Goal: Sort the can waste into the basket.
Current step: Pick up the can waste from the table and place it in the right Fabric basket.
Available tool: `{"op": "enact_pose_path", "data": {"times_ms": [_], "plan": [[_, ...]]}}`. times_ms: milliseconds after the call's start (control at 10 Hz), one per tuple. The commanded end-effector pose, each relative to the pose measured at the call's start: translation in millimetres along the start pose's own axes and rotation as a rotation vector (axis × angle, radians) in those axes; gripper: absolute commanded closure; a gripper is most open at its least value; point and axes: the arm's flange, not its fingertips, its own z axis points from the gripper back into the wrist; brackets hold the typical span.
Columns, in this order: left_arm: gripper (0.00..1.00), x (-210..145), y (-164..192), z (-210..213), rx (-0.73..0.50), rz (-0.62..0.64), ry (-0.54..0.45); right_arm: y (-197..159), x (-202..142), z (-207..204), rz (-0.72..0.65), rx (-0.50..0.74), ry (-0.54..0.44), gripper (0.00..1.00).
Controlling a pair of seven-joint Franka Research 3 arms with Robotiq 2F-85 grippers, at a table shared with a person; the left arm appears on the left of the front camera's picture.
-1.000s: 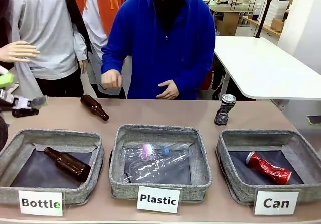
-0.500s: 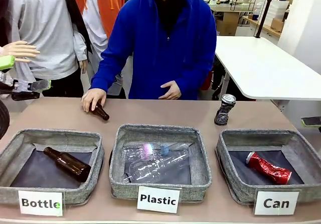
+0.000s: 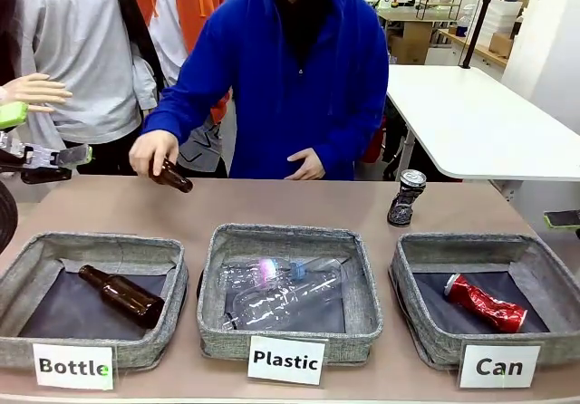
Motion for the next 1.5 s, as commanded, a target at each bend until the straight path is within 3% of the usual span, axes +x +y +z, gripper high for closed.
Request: {"op": "enact_pose_path", "data": {"times_ms": [0, 100, 200, 300, 400, 600, 700, 800, 1000, 1100, 1200, 1300, 1400], "plan": [[0.00, -0.6, -3.0, -2.9, 0.000, 0.009, -0.013, -0.1, 2.6, -1.4, 0.005, 0.008, -0.007, 0.00], [0.00, -0.6, -3.0, -2.9, 0.000, 0.009, -0.013, 0.0, 0.0, 0.0, 0.000, 0.000, 0.000, 0.00], [0.00, 0.0, 0.0, -0.1, 0.000, 0.000, 0.000, 11.4, -1.2, -13.0, 0.142, -0.151, 0.104, 0.00], [0.00, 10.9, -54.8, 15.5, 0.163, -0.085, 0.032, 4.6, 20.1, -15.5, 0.245, -0.250, 0.104, 0.00], [0.00, 17.7, -98.6, 66.0, 0.374, -0.093, 0.054, -11.3, 47.6, -11.0, 0.289, -0.309, 0.105, 0.00], [0.00, -1.5, -136.7, 127.1, 0.650, 0.031, 0.065, -44.6, 84.2, -9.7, 0.401, -0.468, 0.101, 0.00], [0.00, -12.3, -143.2, 148.6, 0.671, 0.116, 0.093, -60.3, 100.3, -10.4, 0.573, -0.521, 0.128, 0.00], [0.00, -8.0, -143.7, 175.9, 0.779, 0.179, 0.051, -75.3, 120.9, -7.6, 0.719, -0.580, 0.126, 0.00], [0.00, -27.3, -153.7, 214.1, 0.722, 0.152, -0.075, -97.7, 151.4, 4.2, 0.766, -0.664, 0.044, 0.00], [0.00, -29.6, -153.4, 219.6, 0.706, 0.116, -0.111, -113.1, 170.9, 10.0, 0.545, -0.465, -0.003, 0.00], [0.00, -26.5, -150.4, 221.0, 0.686, 0.087, -0.122, -106.5, 163.8, 2.1, 0.150, 0.078, 0.151, 0.00], [0.00, -32.3, -149.0, 217.9, 0.666, 0.059, -0.131, -101.6, 149.1, 6.9, 0.687, -0.626, 0.081, 0.00], [0.00, -34.4, -147.5, 212.7, 0.656, 0.029, -0.135, -101.6, 149.1, 6.9, 0.687, -0.626, 0.081, 0.00]]}}
